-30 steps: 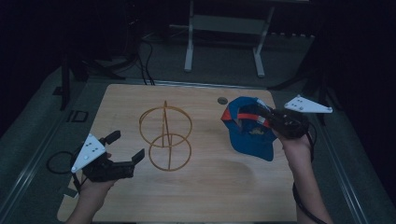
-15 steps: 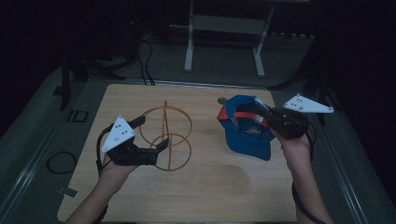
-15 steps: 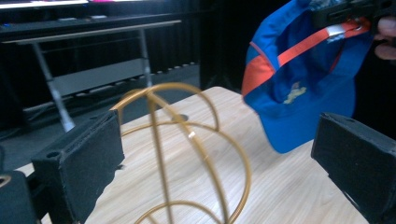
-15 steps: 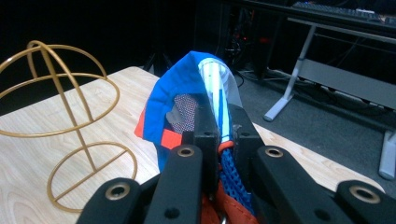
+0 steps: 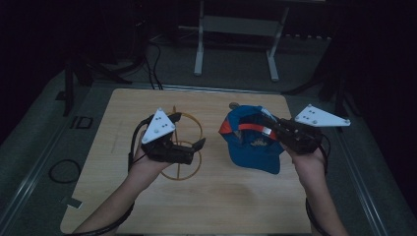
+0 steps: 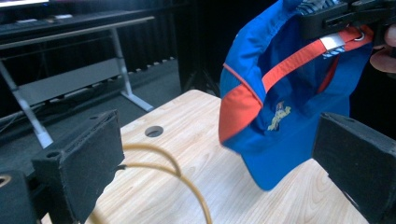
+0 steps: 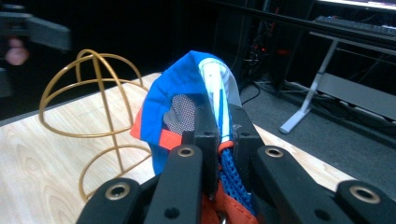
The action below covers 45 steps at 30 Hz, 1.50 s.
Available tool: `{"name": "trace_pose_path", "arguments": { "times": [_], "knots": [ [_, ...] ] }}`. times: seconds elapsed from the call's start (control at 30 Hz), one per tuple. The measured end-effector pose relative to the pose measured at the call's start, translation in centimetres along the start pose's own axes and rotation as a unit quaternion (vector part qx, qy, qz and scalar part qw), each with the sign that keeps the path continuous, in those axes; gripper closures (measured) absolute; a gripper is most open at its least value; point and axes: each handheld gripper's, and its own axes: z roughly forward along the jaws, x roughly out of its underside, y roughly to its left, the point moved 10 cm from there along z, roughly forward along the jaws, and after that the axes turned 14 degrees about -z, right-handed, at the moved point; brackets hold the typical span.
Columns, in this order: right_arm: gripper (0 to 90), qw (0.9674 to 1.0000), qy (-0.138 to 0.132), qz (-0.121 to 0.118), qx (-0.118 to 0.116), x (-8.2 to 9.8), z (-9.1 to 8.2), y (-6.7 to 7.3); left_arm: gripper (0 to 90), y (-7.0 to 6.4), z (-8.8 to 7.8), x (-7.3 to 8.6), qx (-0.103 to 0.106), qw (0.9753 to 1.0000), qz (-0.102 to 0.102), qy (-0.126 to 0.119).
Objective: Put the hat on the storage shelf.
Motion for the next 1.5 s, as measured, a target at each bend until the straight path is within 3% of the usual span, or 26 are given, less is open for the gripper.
{"name": "trace_pose_path", "arguments": {
  "times": [0.23, 0.37, 0.6, 0.8, 0.93, 1.03, 1.13, 1.2, 1.37, 1.5],
  "knots": [
    [84.5, 0.9999, -0.003, -0.006, -0.014, -0.1, -0.2, 1.2, 5.9, -1.3, 2.6, -1.2, 0.013, 0.9997, 0.017, 0.015],
    [84.5, 0.9999, -0.003, -0.006, -0.016, -0.1, -0.3, 1.4, 6.2, -2.0, 3.8, -1.9, 0.018, 0.9996, 0.014, 0.016],
    [84.4, 0.9998, -0.007, -0.008, -0.017, -0.2, -0.4, 1.6, 15.4, -3.2, 6.1, -2.4, 0.02, 0.9989, 0.032, 0.027],
    [84.5, 0.9995, -0.02, -0.007, -0.022, -0.5, -0.7, 2.0, 25.3, -4.0, 8.0, -1.9, 0.034, 0.9973, 0.032, 0.056],
    [84.4, 0.9994, -0.021, -0.013, -0.026, -0.7, -1.0, 2.4, 32.8, -4.2, 8.4, -1.8, 0.034, 0.9977, 0.027, 0.052],
    [84.4, 0.9991, -0.025, -0.014, -0.03, -0.9, -1.2, 2.6, 34.0, -4.2, 8.8, -1.7, 0.028, 0.9969, 0.034, 0.065],
    [84.4, 0.9989, -0.028, -0.018, -0.032, -1.1, -1.4, 2.8, 36.4, -4.4, 9.1, -1.7, 0.034, 0.9967, 0.025, 0.07],
    [84.4, 0.9989, -0.028, -0.019, -0.032, -1.1, -1.4, 3.0, 43.5, -4.6, 9.3, -1.5, 0.034, 0.996, 0.029, 0.077],
    [84.4, 0.9987, -0.027, -0.021, -0.037, -1.1, -1.2, 3.4, 56.8, -4.5, 10.3, -0.6, 0.011, 0.9938, 0.04, 0.103],
    [84.4, 0.9987, -0.024, -0.022, -0.039, -0.7, -1.1, 3.6, 77.2, -4.6, 10.5, -0.5, 0.009, 0.9923, 0.063, 0.106]
  ]
}}
